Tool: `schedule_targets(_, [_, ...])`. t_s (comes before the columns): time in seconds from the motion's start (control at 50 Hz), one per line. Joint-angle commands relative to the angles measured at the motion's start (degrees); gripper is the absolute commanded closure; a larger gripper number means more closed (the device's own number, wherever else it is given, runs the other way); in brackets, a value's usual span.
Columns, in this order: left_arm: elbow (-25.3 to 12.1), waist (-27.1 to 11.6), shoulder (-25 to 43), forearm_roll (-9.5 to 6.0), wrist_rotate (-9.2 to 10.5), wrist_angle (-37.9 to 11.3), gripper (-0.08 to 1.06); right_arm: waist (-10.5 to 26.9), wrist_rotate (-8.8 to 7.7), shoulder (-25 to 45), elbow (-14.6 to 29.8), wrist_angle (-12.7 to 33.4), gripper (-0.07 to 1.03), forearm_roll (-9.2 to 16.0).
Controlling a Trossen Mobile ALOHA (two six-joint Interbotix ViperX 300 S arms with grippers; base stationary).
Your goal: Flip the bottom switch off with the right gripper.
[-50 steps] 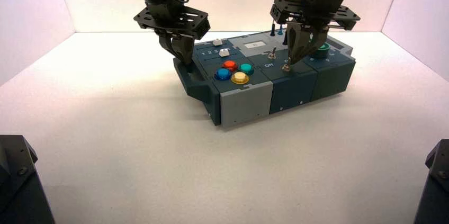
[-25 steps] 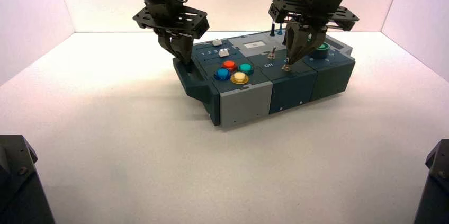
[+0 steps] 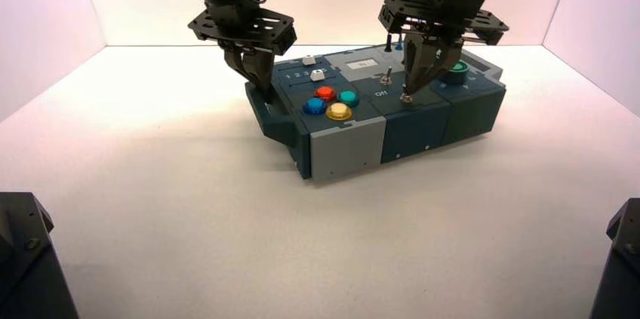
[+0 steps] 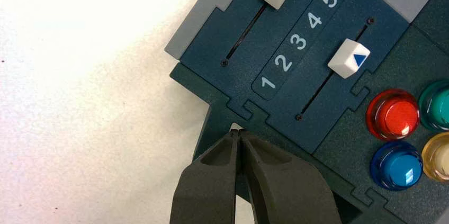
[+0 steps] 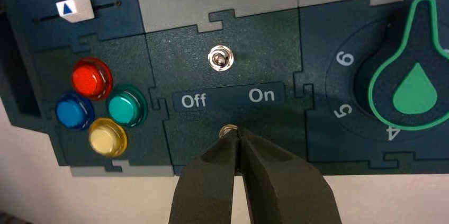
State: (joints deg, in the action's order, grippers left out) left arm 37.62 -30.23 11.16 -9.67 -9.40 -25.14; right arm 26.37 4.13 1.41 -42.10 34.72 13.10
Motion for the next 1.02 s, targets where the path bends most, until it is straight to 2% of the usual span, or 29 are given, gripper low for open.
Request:
schedule_targets(0.02, [-0.5, -0.4, 0.6, -0.18, -0.26, 0.3, 1.01, 3.4, 0.35, -0.7, 1.3, -0.3, 0.99, 1.7])
schedule_targets(0.18, [-0.5, -0.2, 0.6, -0.18, -0.18, 0.4, 1.01, 2.5, 0.26, -1.1, 0.8, -0.5, 0.98, -0.2])
schedule_targets(0.36, [-0.4, 0.0, 0.3, -0.09, -0.35, 1.0, 1.01, -1.5, 0.26, -4.0, -1.7, -0.7, 0.99, -4.9])
schedule_targets(0.48, [0.4, 0.2, -1.1, 0.0, -0.35, 2.5, 1.01, -2.0, 0.0, -7.2, -2.6, -0.8, 0.99, -7.1])
schedule_targets(0.68, [1.6, 0.2, -4.3, -0.53, 0.53, 6.1, 1.01, -1.6, -1.14, -12.4, -3.9, -0.8, 0.99, -7.4])
schedule_targets(0.78, [1.4, 0.2, -5.3, -0.62, 1.05, 6.2, 1.01, -1.1, -1.23, -15.2, -4.3, -0.8, 0.99, -7.3])
schedule_targets(1.02, [0.4, 0.2, -5.5, -0.7, 0.97, 6.2, 1.01, -1.1, -1.58, -19.1, -3.3, -0.6, 0.99, -8.0])
